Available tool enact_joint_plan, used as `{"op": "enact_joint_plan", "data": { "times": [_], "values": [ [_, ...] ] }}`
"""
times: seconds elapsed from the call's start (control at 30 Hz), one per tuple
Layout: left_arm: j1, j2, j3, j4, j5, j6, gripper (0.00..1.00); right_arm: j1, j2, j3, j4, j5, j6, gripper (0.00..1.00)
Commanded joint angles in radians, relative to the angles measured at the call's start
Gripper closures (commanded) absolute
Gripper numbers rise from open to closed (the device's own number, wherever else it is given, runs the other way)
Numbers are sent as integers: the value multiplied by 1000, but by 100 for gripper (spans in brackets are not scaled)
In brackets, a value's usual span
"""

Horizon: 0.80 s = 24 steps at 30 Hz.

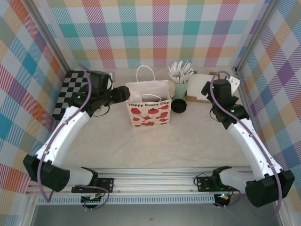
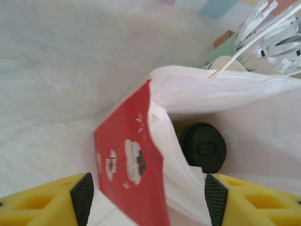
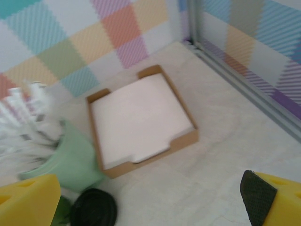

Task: Pack the takeout coffee

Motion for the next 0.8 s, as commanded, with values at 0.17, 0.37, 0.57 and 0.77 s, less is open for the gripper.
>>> {"op": "enact_joint_plan", "data": {
  "times": [0.17, 0.37, 0.57, 0.77],
  "values": [
    [43, -218, -171, 85, -518, 8, 0, -98, 14, -161, 79, 95, 23, 0],
    [84, -218, -384, 191, -785, -6, 0, -135, 138, -300, 231, 39, -104, 0],
    [193, -81, -631, 527, -842, 93, 0, -196, 273, -384, 523, -326, -370, 0],
    [299, 123, -769, 897, -406, 263, 0, -204, 400, -456, 815, -476, -540, 0]
  ]
}}
